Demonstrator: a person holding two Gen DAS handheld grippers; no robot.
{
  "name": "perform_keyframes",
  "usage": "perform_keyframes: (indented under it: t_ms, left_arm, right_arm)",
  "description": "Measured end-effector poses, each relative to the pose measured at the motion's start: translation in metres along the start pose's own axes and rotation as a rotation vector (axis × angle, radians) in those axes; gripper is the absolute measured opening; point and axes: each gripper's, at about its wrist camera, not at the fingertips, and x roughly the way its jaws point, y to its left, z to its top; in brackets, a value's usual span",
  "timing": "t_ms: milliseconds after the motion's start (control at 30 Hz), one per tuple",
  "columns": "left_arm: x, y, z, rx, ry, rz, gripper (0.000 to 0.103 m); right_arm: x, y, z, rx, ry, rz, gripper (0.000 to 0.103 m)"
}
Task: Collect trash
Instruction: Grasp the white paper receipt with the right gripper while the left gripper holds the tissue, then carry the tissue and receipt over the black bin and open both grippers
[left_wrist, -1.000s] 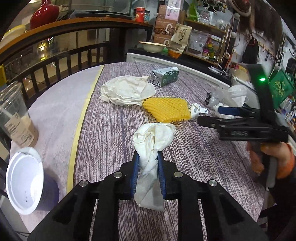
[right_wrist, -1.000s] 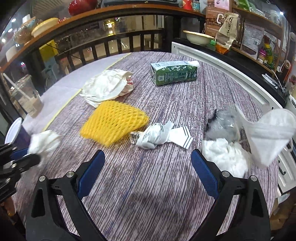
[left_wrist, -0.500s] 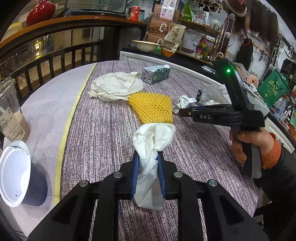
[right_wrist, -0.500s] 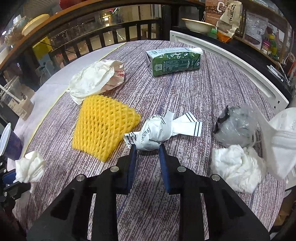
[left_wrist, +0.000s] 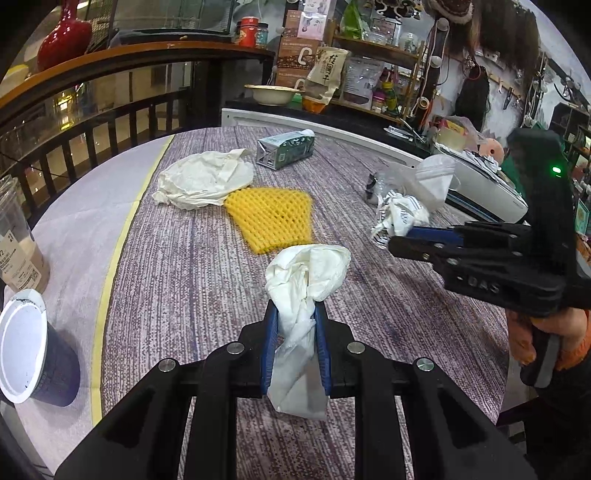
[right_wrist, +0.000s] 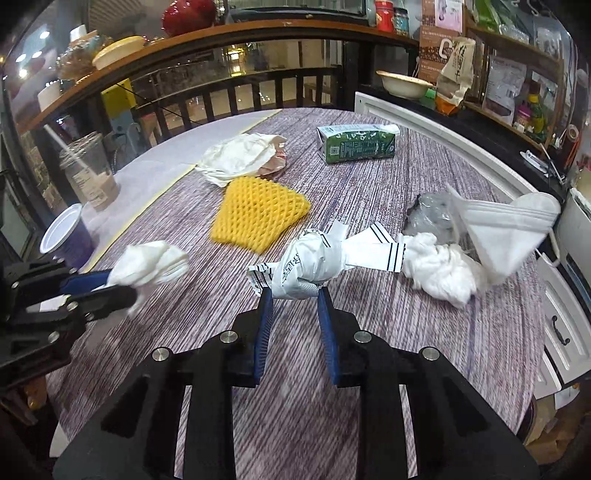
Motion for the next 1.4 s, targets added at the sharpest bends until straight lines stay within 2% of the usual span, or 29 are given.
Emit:
perform_keyframes:
  t_ms: [200, 367, 600, 867, 1167, 1400]
  left_arm:
    - [0.000, -0.022, -0.003, 0.029, 0.010, -0.027, 0.020]
    - [0.002, -0.043, -0.006, 0.052, 0.020, -0.060, 0.020]
    - [0.005, -0.075, -0.006, 0.094, 0.023, -0.110, 0.020]
    - [0.012, -0.115, -0.004, 0.131, 0.028, -0.181, 0.020]
    - [0.021, -0.166, 0.002, 0.178, 0.027, -0.264, 0.020]
    - [0.032, -0.206, 0.005, 0.228, 0.040, -0.311, 0.020]
  right_arm:
    - [-0.039, 0.003, -0.026, -0.027, -0.047, -0.019, 0.026]
    - [-0.066, -0.009, -0.048, 0.000, -0.073, -0.038, 0.026]
    - [-0.103, -0.043, -0.081, 0.086, -0.111, -0.107, 0.026]
    - [-0.128, -0.095, -0.125, 0.223, -0.114, -0.189, 0.026]
    - [-0.135, -0.167, -0.173, 0.394, -0.078, -0.321, 0.026]
    - [-0.103, -0.226, -0.216, 0.529, 0.022, -0.402, 0.026]
